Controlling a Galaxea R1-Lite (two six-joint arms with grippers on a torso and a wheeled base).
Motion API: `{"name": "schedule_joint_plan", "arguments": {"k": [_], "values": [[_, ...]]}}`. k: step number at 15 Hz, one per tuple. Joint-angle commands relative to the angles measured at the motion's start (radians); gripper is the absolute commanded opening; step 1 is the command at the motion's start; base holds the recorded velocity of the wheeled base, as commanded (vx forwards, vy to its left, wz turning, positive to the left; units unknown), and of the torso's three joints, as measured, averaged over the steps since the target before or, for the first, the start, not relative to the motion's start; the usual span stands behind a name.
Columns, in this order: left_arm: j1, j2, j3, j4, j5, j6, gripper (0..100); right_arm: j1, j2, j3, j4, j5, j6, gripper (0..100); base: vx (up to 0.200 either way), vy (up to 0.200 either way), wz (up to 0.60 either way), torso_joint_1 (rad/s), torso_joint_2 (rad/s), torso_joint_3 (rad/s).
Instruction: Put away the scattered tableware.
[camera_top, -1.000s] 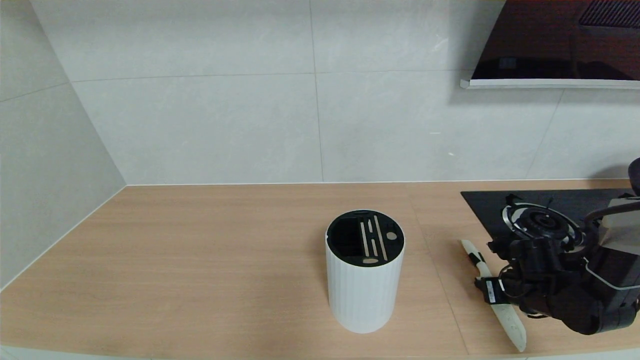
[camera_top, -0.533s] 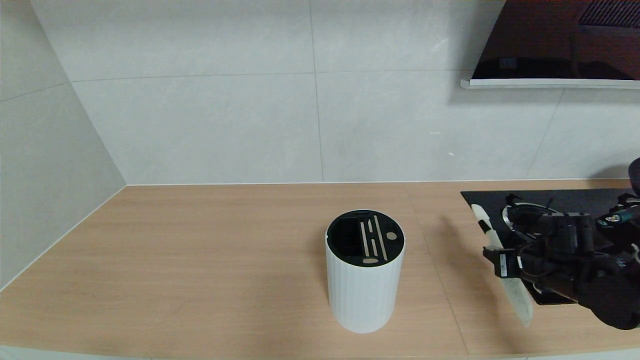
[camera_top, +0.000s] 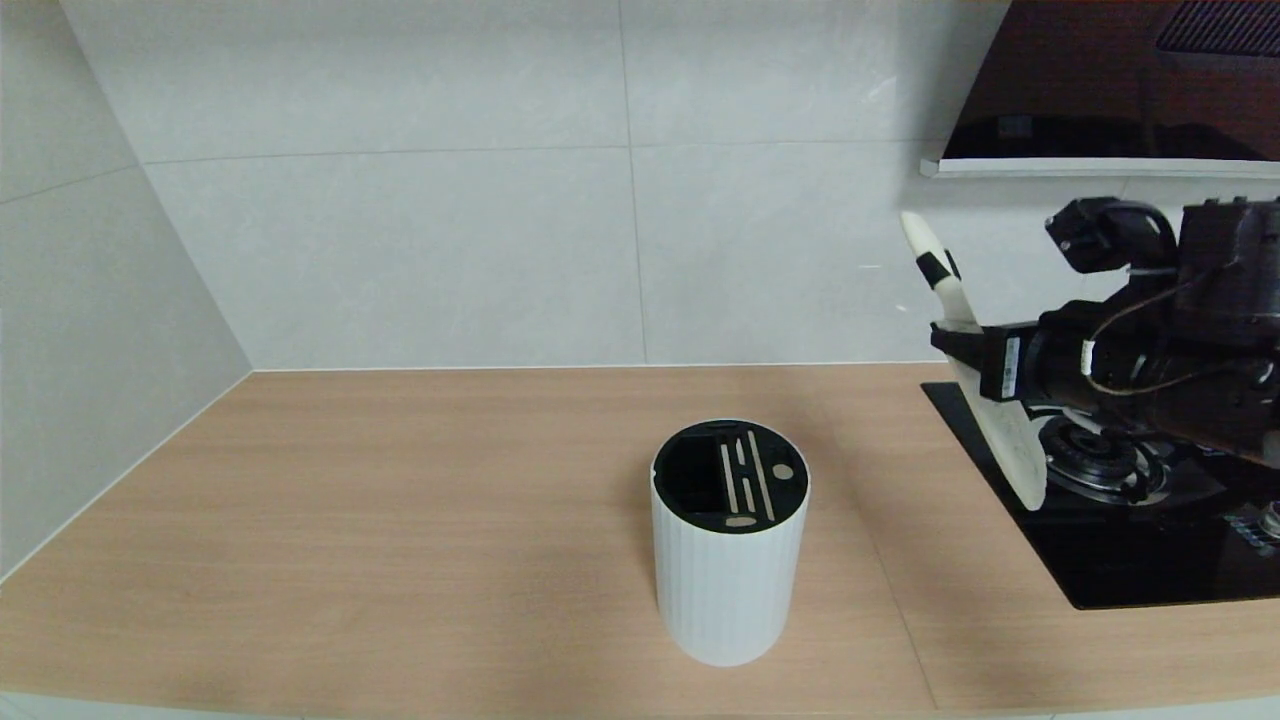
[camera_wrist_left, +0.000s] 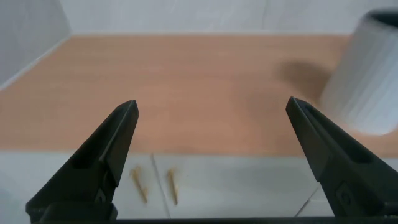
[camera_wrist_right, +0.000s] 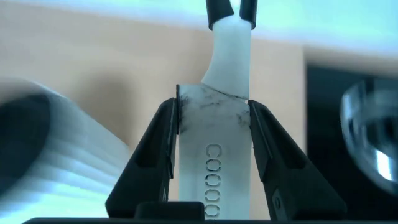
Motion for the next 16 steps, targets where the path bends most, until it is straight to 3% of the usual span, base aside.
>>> {"name": "schedule_joint_plan", "arguments": {"k": [1, 2, 4, 5, 6, 7, 8, 9, 11, 12, 13, 16], "values": [[-0.011, 0.24, -0.24, 0.086, -0.125, -0.001, 100, 0.092, -0.073, -0.046, 0.012, -0.004, 0.002, 0, 0.0, 0.0, 0.0, 0.0, 0.0, 0.0], [-0.013, 0.328, -0.289, 0.086, -0.161, 0.001, 100, 0.112, -0.073, -0.045, 0.012, -0.013, 0.003, 0, 0.0, 0.0, 0.0, 0.0, 0.0, 0.0], [-0.013, 0.568, -0.457, 0.083, -0.288, 0.001, 100, 0.181, -0.076, -0.041, 0.012, -0.075, 0.005, 0, 0.0, 0.0, 0.0, 0.0, 0.0, 0.0], [-0.013, 0.619, -0.488, 0.083, -0.317, 0.001, 100, 0.2, -0.077, -0.038, 0.012, -0.084, 0.005, 0, 0.0, 0.0, 0.0, 0.0, 0.0, 0.0], [-0.019, 0.743, -0.569, 0.077, -0.377, -0.007, 100, 0.267, -0.08, -0.026, 0.012, -0.102, 0.005, 0, 0.0, 0.0, 0.0, 0.0, 0.0, 0.0], [-0.036, 0.789, -0.592, 0.067, -0.391, -0.021, 100, 0.29, -0.08, -0.023, 0.012, -0.115, 0.007, 0, 0.0, 0.0, 0.0, 0.0, 0.0, 0.0], [-0.129, 0.884, -0.628, 0.006, -0.394, -0.113, 100, 0.344, -0.08, -0.023, 0.011, -0.154, 0.01, 0, 0.0, 0.0, 0.0, 0.0, 0.0, 0.0], [-0.232, 0.944, -0.638, -0.087, -0.394, -0.242, 100, 0.375, -0.08, -0.023, 0.011, -0.179, 0.023, 0, 0.0, 0.0, 0.0, 0.0, 0.0, 0.0], [-0.35, 1.047, -0.638, -0.299, -0.395, -0.467, 100, 0.433, -0.082, -0.02, 0.011, -0.194, 0.042, 0, 0.0, 0.0, 0.0, 0.0, 0.0, 0.0], [-0.369, 1.099, -0.638, -0.377, -0.397, -0.518, 100, 0.451, -0.085, -0.02, 0.011, -0.196, 0.053, 0, 0.0, 0.0, 0.0, 0.0, 0.0, 0.0], [-0.381, 1.173, -0.642, -0.454, -0.409, -0.547, 100, 0.47, -0.082, -0.02, 0.011, -0.194, 0.068, 0, 0.0, 0.0, 0.0, 0.0, 0.0, 0.0], [-0.431, 1.392, -0.686, -0.69, -0.458, -0.556, 100, 0.508, -0.053, -0.018, 0.006, -0.211, 0.076, 0, 0.0, 0.0, 0.0, 0.0, 0.0, 0.0]]}}
